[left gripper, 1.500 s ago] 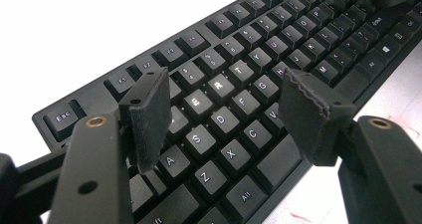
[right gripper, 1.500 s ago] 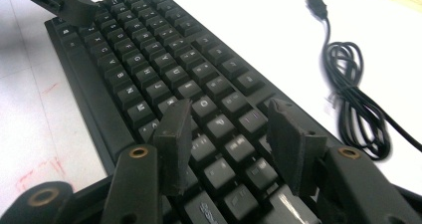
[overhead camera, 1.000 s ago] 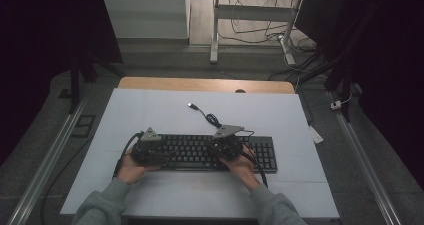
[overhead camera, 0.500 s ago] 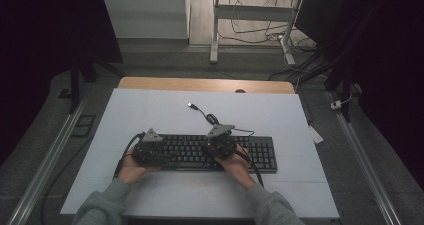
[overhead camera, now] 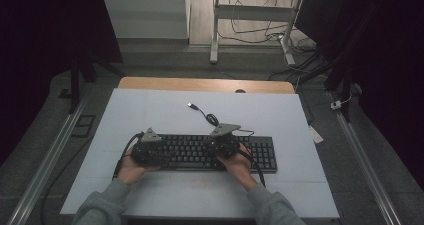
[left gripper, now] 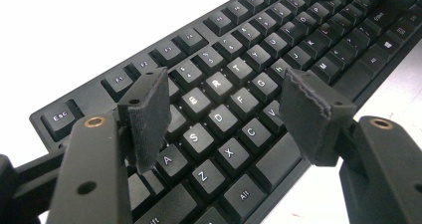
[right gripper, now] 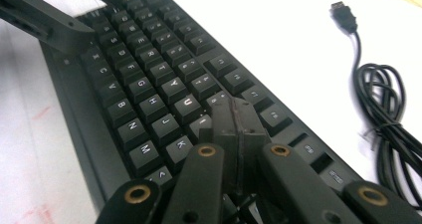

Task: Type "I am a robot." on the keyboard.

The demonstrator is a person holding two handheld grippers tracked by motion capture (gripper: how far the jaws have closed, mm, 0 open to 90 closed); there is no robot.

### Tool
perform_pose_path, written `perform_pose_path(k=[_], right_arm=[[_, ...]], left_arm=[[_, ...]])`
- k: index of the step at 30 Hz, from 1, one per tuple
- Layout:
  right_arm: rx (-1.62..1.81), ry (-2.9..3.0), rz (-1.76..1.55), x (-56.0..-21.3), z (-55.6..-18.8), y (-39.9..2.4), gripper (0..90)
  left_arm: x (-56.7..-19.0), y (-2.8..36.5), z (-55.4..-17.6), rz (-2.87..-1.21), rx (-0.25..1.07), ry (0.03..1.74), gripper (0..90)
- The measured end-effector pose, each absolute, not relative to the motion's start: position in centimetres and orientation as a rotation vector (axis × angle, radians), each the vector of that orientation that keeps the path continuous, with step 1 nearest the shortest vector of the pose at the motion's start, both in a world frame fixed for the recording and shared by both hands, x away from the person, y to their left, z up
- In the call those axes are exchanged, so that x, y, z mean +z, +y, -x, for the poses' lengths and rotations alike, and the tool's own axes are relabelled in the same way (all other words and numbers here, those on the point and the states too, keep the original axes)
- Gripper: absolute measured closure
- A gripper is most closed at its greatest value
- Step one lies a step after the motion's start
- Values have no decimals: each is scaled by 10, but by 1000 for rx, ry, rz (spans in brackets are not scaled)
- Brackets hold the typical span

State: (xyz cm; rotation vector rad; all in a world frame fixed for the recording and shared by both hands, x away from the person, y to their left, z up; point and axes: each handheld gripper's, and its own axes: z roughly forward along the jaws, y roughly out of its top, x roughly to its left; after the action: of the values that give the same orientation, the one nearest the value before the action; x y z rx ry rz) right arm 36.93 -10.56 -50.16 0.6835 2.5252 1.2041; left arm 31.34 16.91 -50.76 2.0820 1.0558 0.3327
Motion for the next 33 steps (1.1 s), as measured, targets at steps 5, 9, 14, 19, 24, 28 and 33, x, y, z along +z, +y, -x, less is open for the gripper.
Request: perform_pose_path(k=[5,9,14,19,24,28,33], right_arm=[[1229,2514,-706,-499,-363,-123,895],[1229,2486,-714,-496,-355,-141,816],[1229,2450,-742,-493,-349,-163,683],[1227,2447,-752,-495,-343,-179,613],[1223,2451,-741,-497,-338,-188,580],[1229,2448,-730,-497,-337,-188,572],[1214,2453,-719,-498,-338,-186,565]], left_arm=[[-508,170,-314,-2082,331,1061,366],[-508,171,-314,-2080,336,1065,366],[-507,171,-314,-2075,343,1066,366],[-507,173,-314,-2061,352,1072,366],[-506,176,-314,-2046,364,1081,367],[-505,176,-314,-2034,382,1080,371],[-505,175,-316,-2015,394,1080,398]])
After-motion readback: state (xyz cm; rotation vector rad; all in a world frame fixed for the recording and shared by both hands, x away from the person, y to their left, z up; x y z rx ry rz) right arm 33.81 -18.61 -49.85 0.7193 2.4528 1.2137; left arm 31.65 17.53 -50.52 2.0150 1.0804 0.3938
